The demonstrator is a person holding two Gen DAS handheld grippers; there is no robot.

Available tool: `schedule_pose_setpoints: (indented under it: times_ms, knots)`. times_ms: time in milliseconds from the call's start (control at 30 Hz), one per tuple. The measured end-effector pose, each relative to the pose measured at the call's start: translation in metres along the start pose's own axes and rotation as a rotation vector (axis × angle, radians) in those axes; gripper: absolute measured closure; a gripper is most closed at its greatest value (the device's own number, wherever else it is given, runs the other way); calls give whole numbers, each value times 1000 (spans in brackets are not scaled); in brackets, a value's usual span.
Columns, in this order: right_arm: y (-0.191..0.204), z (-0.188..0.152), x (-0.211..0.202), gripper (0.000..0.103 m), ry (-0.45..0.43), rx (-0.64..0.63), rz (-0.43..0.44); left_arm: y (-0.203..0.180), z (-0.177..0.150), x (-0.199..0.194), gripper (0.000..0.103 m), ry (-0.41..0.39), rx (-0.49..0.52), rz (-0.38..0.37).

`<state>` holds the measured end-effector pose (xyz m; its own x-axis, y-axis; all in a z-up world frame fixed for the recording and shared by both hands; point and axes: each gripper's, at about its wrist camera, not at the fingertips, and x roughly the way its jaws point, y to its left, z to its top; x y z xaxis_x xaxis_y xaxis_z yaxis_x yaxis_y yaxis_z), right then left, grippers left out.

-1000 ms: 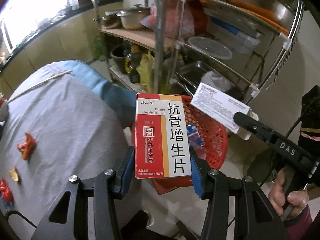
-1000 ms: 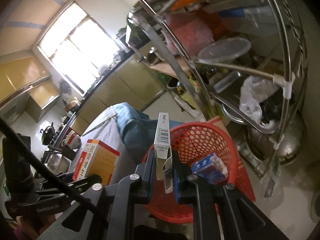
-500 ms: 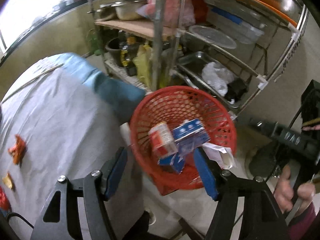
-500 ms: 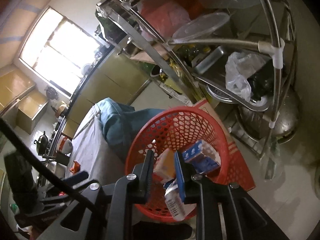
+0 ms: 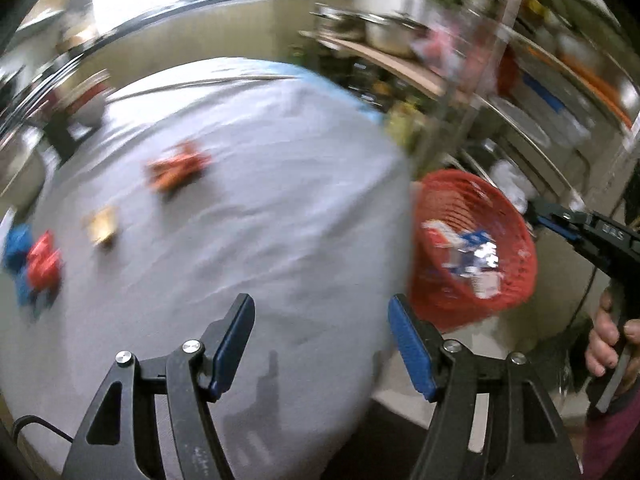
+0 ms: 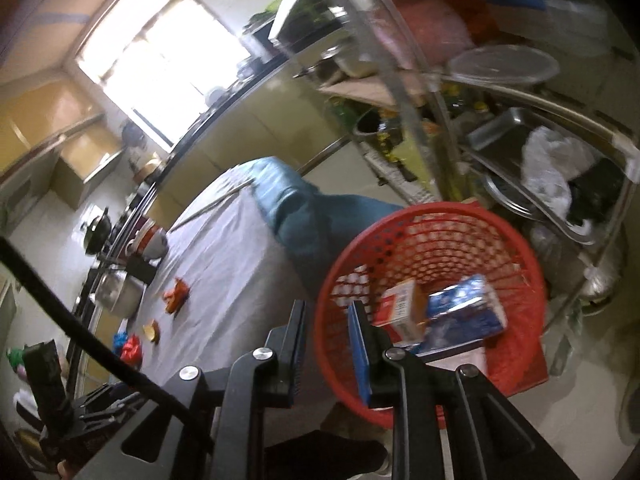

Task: Collect trash
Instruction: 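Carry both boxes to the red basket and release them, then move both tools back over the table toward the bags and peel, then grasp the orange peel with the right tool while the left tool grasps the red plastic bag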

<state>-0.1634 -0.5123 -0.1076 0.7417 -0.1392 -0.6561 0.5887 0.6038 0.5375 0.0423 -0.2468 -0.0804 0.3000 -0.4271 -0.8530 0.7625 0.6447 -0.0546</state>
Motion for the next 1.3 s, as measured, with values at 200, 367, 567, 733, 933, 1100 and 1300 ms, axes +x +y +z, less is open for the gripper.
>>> schedule_pose_setpoints:
  times_ms: [200,367,567,733,933,1100,1300]
  knots:
    - [53,-12,20,79,71,-96,43,105,-41,-29,32,-38,-205,141]
    - [97,-29,50,79,156,-168,80,181,-76,-43,32,-33,-377,268]
    - [150,-49,80,39,237,-226,157,232,-104,-57,32,-47,-491,345]
    - [212,-58,103,36,262,-344,232,244,-105,-59,32,-72,-516,340]
    - [293,-78,156,36,329,-518,264,252,-95,-57,32,-80,-516,316]
    - [335,-86,215,37,376,-549,264,266,-72,-55,32,-103,-493,256]
    - [361,-84,275,38,433,-534,253,289,-27,-38,32,-120,-446,201]
